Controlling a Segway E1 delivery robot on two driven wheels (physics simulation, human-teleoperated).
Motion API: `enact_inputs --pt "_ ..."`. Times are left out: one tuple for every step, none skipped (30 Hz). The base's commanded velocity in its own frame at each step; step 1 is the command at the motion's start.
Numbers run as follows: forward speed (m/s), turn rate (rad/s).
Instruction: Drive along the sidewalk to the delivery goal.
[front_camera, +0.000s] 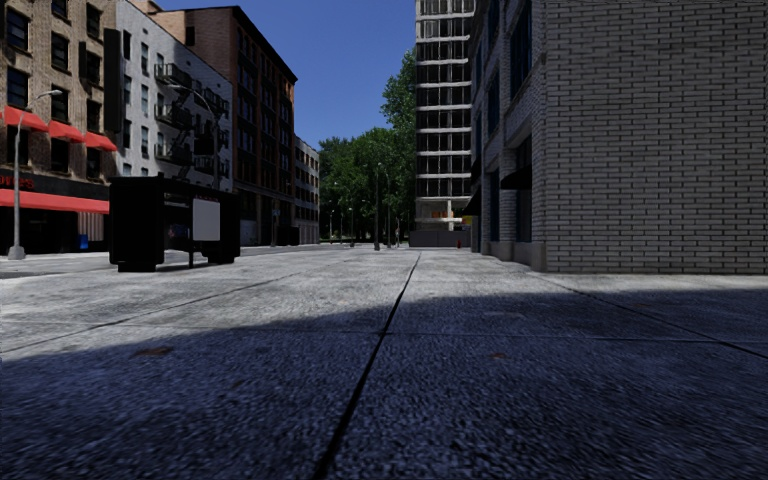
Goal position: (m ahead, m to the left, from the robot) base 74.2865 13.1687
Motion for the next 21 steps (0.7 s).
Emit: enact_inputs --pt "2.00 0.00" --pt "2.00 0.00" --pt "2.00 0.00" --pt "2.00 0.00" --pt "2.00 0.00" --pt "2.00 0.00" --pt "2.00 0.00" --pt "2.00 0.00" --pt "2.00 0.00" --pt "2.00 0.00" --pt "2.00 0.00" --pt "2.00 0.00" --pt "2.00 0.00" --pt "2.00 0.00" --pt "2.00 0.00" --pt "2.00 0.00" --pt "2.00 0.00" --pt "2.00 0.00" --pt "2.00 0.00" --pt "2.00 0.00" --pt "2.00 0.00"
